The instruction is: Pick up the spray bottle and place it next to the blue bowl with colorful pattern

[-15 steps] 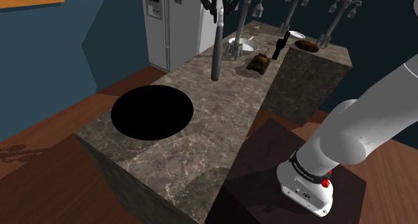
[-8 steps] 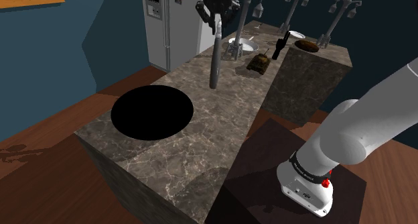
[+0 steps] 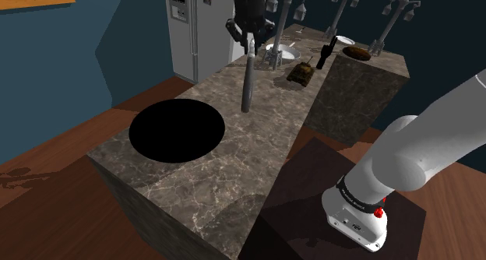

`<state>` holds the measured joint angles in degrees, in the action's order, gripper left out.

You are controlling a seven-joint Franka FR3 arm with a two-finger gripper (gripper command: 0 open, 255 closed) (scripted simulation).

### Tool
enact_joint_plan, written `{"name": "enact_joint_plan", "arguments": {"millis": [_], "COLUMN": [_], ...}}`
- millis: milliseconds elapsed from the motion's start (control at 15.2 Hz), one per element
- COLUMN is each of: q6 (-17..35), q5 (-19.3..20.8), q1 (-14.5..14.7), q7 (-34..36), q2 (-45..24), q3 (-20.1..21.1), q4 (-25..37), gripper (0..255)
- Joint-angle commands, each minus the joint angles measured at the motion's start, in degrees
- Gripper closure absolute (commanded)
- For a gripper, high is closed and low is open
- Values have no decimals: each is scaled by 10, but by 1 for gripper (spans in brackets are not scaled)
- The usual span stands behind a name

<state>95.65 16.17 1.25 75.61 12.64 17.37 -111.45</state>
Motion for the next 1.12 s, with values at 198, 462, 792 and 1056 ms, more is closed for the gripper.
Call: {"name": "enact_joint_plan", "arguments": {"millis": [198,462,792,1056], "q6": [37,66,102,130], "q5": [2,4,8,13], "q1": [0,0,0,-1], "q7": [10,19,31,42], "q2": [-1,-3,-8,-15], "q3": [-1,-1,0,1], "q4": [-37,-65,-98,-122], "gripper": [255,255,255,255]}}
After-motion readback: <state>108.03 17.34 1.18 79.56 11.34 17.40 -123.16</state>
